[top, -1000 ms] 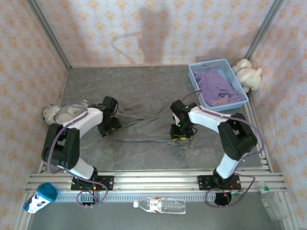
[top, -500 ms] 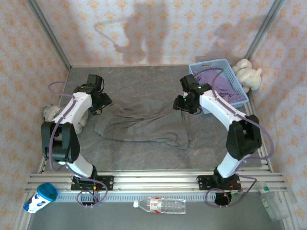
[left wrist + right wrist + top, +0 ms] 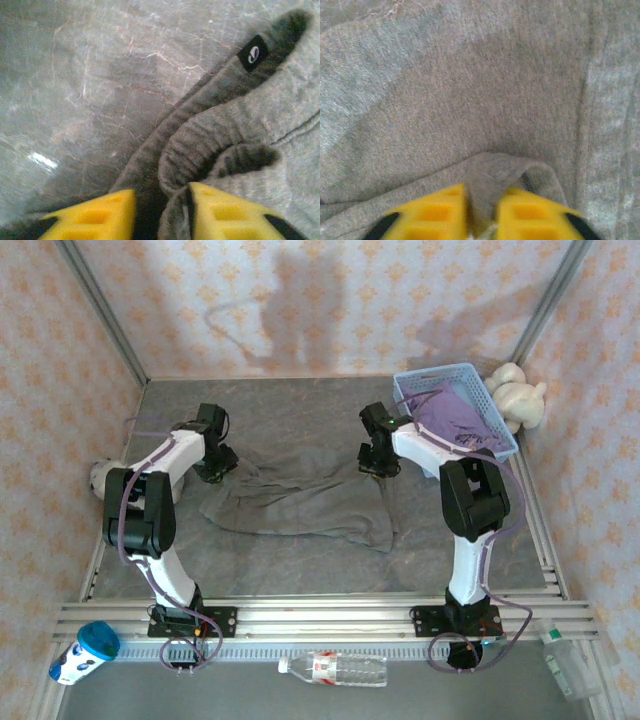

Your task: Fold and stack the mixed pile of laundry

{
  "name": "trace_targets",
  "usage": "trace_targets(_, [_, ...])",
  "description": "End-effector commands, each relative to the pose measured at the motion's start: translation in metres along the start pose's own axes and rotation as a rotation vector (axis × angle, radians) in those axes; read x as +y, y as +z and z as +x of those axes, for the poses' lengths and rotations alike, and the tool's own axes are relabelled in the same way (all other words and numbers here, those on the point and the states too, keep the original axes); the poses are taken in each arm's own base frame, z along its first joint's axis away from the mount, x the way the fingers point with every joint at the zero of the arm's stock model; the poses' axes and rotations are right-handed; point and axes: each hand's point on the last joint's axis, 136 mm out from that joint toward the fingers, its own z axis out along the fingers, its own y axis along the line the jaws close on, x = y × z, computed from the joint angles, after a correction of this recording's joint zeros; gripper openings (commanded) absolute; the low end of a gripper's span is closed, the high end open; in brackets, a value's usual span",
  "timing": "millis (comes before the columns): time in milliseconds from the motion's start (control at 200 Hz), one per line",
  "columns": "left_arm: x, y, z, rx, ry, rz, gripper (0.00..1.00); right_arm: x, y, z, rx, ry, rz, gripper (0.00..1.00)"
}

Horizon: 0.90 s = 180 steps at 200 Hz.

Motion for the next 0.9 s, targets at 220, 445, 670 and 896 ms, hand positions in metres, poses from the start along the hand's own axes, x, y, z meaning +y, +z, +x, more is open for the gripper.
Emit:
trace_targets(220, [0.018, -0.041, 0.012, -0.026, 0.040, -0.008, 0.00, -0.012, -0.056, -0.004, -0.119, 0.032, -0.002, 0.00])
trace_targets(445, [0.029, -0.065, 0.035, 0.007, 0.070, 0.033, 0.00, -0.033, -0.086, 0.020, -0.156, 0.092, -0.006, 0.00])
trace_targets(670, [0.017, -0.105, 0.018, -0.091, 0.049, 0.110, 0.00, -0.043, -0.131, 0.027, -0.274, 0.161, -0.063, 0.00])
trace_targets(896, [-0.052, -0.123, -0.055, -0.207, 0.012, 0.223, 0.00, -0.038, -0.154, -0.036, -0.414, 0.219, -0.062, 0.00])
